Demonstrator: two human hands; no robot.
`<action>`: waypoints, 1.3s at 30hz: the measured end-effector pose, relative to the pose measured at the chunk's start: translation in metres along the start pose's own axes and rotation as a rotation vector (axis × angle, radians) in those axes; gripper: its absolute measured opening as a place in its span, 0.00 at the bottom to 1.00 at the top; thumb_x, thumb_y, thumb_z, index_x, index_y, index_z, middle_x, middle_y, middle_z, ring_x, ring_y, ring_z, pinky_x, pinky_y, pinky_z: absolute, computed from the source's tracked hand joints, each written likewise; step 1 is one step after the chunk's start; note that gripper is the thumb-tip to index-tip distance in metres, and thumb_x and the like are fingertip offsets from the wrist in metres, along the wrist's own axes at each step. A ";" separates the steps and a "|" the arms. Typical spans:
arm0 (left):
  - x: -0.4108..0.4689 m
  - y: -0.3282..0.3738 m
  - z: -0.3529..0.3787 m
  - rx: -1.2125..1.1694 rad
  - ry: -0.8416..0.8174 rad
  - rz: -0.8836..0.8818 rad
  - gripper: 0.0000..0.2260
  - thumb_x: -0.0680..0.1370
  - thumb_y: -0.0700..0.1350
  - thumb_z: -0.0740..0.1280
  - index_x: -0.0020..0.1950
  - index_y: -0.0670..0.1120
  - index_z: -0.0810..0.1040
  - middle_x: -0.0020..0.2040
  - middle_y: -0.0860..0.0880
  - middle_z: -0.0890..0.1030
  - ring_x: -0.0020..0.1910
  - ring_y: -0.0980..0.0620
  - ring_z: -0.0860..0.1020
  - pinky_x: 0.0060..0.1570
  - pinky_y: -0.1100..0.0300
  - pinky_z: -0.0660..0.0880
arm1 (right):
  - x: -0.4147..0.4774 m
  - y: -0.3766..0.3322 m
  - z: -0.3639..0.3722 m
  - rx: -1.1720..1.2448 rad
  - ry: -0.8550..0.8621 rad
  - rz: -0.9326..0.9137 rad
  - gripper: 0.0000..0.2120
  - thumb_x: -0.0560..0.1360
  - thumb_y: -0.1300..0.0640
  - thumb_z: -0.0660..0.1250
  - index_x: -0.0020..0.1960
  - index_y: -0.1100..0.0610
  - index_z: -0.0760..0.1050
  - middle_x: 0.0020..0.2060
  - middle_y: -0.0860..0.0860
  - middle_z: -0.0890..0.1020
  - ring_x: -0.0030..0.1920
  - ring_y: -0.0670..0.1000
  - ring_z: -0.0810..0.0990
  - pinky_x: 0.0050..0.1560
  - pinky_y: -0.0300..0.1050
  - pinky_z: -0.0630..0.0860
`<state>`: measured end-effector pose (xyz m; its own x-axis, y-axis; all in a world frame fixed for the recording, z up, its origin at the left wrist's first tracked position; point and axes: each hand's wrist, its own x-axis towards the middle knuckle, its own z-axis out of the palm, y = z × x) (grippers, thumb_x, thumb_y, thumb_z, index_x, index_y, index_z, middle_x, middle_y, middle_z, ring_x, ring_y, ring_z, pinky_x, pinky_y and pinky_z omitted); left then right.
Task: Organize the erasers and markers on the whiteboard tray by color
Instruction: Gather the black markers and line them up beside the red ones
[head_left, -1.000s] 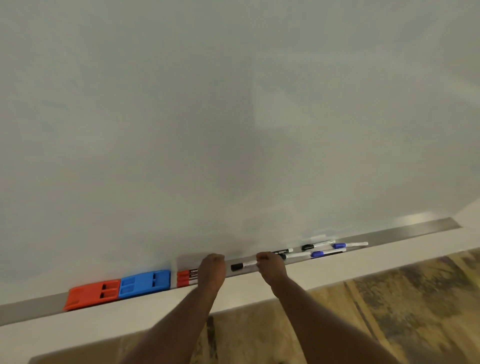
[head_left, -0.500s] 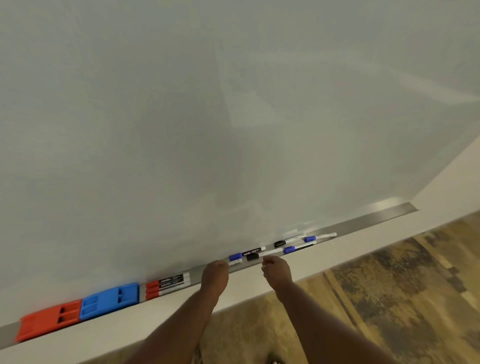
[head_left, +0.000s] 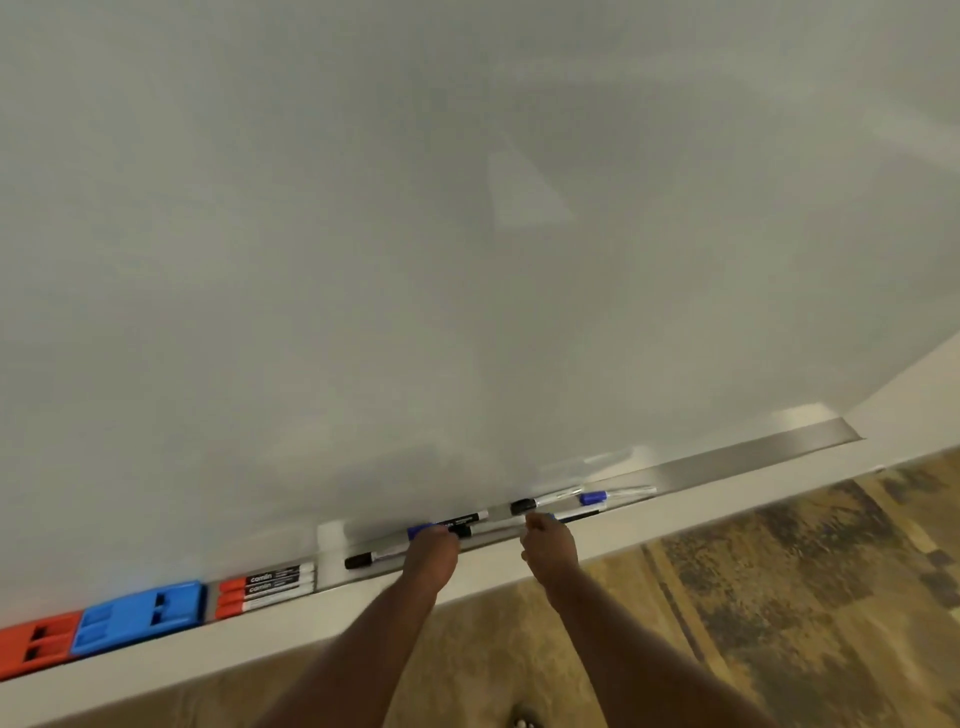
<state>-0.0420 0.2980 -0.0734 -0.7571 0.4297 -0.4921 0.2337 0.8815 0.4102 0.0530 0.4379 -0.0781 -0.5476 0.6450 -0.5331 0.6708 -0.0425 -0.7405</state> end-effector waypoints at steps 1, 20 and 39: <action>0.004 0.007 0.000 -0.094 0.000 -0.063 0.16 0.81 0.39 0.59 0.65 0.36 0.76 0.63 0.37 0.79 0.63 0.39 0.77 0.54 0.58 0.73 | 0.005 0.000 -0.003 -0.028 -0.003 -0.008 0.18 0.78 0.68 0.56 0.63 0.60 0.78 0.48 0.54 0.77 0.49 0.52 0.73 0.53 0.47 0.72; 0.007 0.026 0.015 -0.411 0.054 -0.281 0.15 0.80 0.36 0.58 0.64 0.37 0.78 0.63 0.39 0.79 0.63 0.41 0.78 0.59 0.54 0.75 | 0.037 -0.017 -0.016 -0.216 -0.011 -0.043 0.14 0.74 0.66 0.61 0.56 0.64 0.82 0.53 0.60 0.84 0.56 0.61 0.81 0.56 0.47 0.76; -0.042 -0.005 -0.031 -1.210 0.342 -0.217 0.12 0.73 0.43 0.74 0.55 0.42 0.81 0.46 0.44 0.85 0.46 0.44 0.83 0.53 0.48 0.80 | -0.018 -0.049 0.036 0.694 -0.438 0.208 0.08 0.78 0.73 0.63 0.54 0.70 0.79 0.50 0.62 0.81 0.49 0.57 0.82 0.53 0.49 0.81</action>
<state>-0.0309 0.2699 -0.0307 -0.8697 0.0688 -0.4889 -0.4804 0.1100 0.8701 0.0114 0.4009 -0.0470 -0.6877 0.2244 -0.6905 0.3983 -0.6785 -0.6172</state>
